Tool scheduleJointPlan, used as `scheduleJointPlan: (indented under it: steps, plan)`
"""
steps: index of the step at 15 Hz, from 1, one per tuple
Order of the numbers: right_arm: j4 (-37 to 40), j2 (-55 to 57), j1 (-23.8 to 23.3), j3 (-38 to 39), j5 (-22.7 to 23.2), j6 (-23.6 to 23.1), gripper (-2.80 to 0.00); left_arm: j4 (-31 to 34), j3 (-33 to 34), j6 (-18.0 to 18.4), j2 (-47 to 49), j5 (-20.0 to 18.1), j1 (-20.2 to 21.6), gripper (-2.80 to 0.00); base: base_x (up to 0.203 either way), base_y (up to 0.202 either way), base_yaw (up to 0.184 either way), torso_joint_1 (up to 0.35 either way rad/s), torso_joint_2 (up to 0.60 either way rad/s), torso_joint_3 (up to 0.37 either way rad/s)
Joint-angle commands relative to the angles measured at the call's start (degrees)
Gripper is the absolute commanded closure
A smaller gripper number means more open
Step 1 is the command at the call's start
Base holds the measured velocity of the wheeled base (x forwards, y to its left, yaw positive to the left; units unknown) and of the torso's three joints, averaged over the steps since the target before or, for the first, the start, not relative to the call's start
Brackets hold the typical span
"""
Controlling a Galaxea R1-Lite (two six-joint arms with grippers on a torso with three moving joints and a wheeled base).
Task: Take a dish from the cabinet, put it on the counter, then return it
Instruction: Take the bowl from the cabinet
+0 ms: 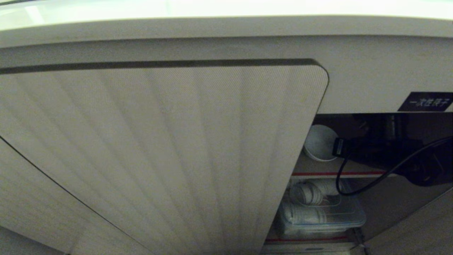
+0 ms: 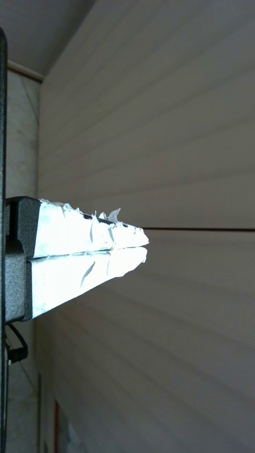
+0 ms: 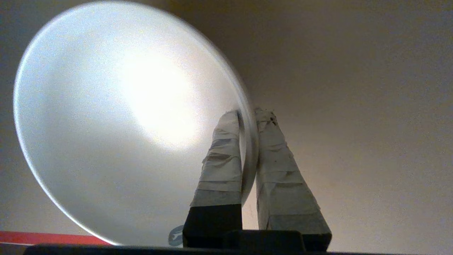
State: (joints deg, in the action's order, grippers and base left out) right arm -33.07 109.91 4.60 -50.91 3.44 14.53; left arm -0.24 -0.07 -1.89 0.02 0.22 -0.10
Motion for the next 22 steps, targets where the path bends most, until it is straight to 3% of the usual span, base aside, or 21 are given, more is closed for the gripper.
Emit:
scheduleJointPlan:
  steps: [1,13,17,22]
  plan:
    - [-0.06,-0.05,0.06,0.19,-0.01,0.05,0.00,-0.05,0.03,-0.04,-0.02,0.04,0.02,0.00,0.000,0.000,0.000,0.000,0.00,0.000]
    - [-0.39,-3.51,0.15,3.14,0.17,0.19,0.00,-0.10,-0.01,-0.04,-0.02,0.05,0.02,0.00,0.000,0.000,0.000,0.000,0.00,0.000]
    - [-0.68,-6.02,0.86,5.01,0.17,4.39,0.00,-0.04,-0.01,-0.04,-0.02,0.04,0.02,0.00,0.000,0.000,0.000,0.000,0.00,0.000]
    - [-0.85,-9.68,0.94,9.03,0.17,5.72,0.00,-0.02,-0.01,-0.04,-0.02,0.04,0.02,0.00,0.000,0.000,0.000,0.000,0.00,0.000]
